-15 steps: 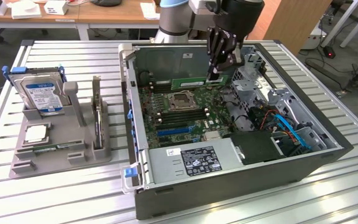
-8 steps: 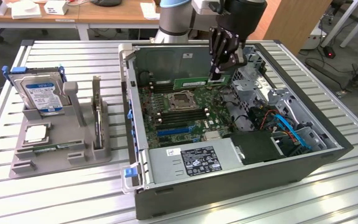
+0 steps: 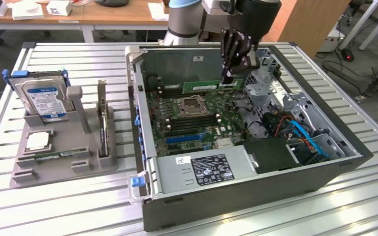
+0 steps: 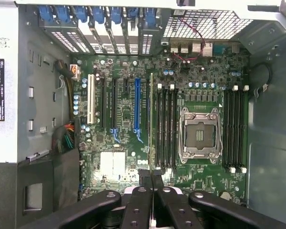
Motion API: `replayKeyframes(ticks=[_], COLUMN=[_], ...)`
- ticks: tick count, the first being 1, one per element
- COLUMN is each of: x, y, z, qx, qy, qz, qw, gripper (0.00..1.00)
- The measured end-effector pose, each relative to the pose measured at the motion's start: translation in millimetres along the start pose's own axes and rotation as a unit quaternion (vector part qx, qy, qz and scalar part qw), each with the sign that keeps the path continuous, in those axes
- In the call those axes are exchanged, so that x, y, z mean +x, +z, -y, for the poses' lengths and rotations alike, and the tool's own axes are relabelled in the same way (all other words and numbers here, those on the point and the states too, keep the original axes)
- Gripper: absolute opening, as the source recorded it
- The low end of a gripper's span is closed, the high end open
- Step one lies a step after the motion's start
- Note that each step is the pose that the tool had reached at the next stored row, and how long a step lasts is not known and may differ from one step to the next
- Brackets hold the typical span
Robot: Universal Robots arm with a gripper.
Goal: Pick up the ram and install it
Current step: 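Pick up the ram and move it above insertion slot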
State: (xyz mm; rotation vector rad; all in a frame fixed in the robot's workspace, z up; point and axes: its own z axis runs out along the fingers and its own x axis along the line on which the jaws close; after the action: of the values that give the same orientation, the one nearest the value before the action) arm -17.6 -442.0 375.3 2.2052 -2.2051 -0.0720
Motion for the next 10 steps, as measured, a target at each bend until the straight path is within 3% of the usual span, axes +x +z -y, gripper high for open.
replayKeyframes(ticks=[10], x=[-13.7], y=[0.9], z=[0.0], qx=[0.0001], qy=[0.007], qz=[0.0003], qw=[1.0], gripper=[0.11])
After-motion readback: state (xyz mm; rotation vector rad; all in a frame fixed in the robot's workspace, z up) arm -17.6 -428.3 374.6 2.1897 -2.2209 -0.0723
